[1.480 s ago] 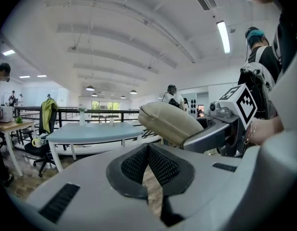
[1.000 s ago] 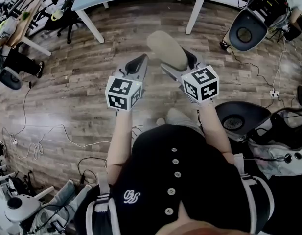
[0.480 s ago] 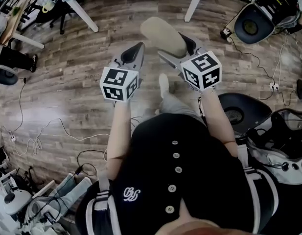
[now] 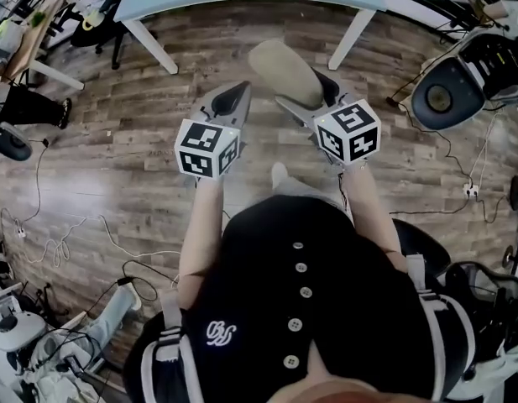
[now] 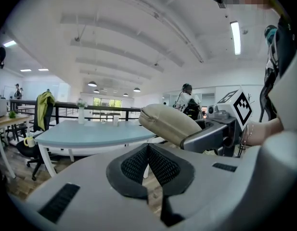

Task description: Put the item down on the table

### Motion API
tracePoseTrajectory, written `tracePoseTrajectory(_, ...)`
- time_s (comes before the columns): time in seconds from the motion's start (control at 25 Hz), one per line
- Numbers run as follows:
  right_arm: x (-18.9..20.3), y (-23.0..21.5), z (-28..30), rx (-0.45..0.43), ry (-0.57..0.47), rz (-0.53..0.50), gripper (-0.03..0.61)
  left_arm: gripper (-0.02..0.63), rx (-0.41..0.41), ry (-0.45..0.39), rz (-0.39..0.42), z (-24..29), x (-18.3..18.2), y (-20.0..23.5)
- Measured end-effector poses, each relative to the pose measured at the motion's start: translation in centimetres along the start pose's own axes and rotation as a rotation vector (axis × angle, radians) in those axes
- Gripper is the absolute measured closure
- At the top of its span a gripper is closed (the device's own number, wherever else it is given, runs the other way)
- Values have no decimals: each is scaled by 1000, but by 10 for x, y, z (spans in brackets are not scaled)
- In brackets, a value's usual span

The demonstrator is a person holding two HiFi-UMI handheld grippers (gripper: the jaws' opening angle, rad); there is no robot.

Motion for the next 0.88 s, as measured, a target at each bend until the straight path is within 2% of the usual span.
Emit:
tracePoseTrajectory(0.28, -23, -67, 53, -11, -3, -17, 184, 612, -35, -8, -10, 63, -25, 51)
tracePoseTrajectory(0.56, -17, -102, 84, -6, 17, 13, 184, 612, -30, 24, -30, 101, -23, 79)
tracePoseTrajectory(0.88, -31, -139, 142, 10, 20, 23, 184, 612, -15, 26, -56, 148, -29, 145)
Point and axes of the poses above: the fingertips, and each gripper's own axes: z forward along the fingers, y to its left, x out of its underside, the point moved 9 cm from there along -z, backward along the fingers, and after that the axes turned 5 degrees about x, right-handed, at the moved point
